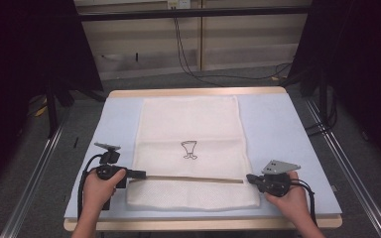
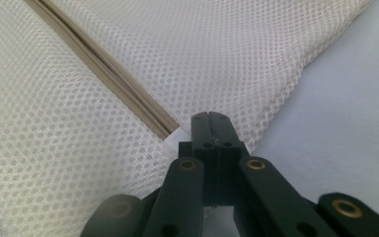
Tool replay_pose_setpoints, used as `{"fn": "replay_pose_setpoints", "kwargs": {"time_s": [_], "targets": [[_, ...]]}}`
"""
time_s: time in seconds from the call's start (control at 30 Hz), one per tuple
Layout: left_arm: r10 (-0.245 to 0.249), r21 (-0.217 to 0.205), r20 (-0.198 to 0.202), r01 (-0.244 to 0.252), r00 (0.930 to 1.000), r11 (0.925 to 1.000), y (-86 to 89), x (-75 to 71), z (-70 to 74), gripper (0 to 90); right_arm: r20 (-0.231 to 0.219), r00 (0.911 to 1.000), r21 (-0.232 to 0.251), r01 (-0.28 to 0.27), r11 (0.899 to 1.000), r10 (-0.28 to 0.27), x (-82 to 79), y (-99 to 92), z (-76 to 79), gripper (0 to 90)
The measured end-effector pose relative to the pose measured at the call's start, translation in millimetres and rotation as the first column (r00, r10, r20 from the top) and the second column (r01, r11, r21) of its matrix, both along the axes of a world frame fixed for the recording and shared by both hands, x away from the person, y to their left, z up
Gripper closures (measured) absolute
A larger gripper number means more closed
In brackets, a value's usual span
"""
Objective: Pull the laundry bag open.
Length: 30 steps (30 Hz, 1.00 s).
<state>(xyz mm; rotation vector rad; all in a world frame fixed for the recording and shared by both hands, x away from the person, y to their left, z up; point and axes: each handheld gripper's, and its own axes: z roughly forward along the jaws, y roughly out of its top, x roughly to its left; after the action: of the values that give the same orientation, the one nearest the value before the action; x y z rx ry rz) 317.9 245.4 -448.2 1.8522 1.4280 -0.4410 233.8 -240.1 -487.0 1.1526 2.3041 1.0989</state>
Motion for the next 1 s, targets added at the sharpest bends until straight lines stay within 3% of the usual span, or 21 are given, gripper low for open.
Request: {"fn": "replay_pose_setpoints", "kwargs": {"time_s": [0.4, 0.73, 1.0], "targets": [[0.062, -0.017, -0.017, -0.063, 0.9979, 0.9979, 24.5, -0.4, -2.0, 87.3, -0.003, 1.0, 0.004, -0.001, 1.0, 0.001, 0.3, -0.2, -0.1, 90.0], [0.075, -0.004, -0.018, -0.075, 0.9971, 0.9972, 38.6, 0.4, -5.2, 87.3, -0.002, 1.0, 0.004, -0.001, 1.0, 0.001, 0.4, -0.1, -0.1, 90.0], [0.117, -0.046, -0.043, -0.119, 0.9922, 0.9918, 55.4, -2.5, -10.0, 87.2, -0.003, 1.0, 0.005, -0.001, 1.0, 0.001, 0.3, -0.1, -0.1, 90.0]]}}
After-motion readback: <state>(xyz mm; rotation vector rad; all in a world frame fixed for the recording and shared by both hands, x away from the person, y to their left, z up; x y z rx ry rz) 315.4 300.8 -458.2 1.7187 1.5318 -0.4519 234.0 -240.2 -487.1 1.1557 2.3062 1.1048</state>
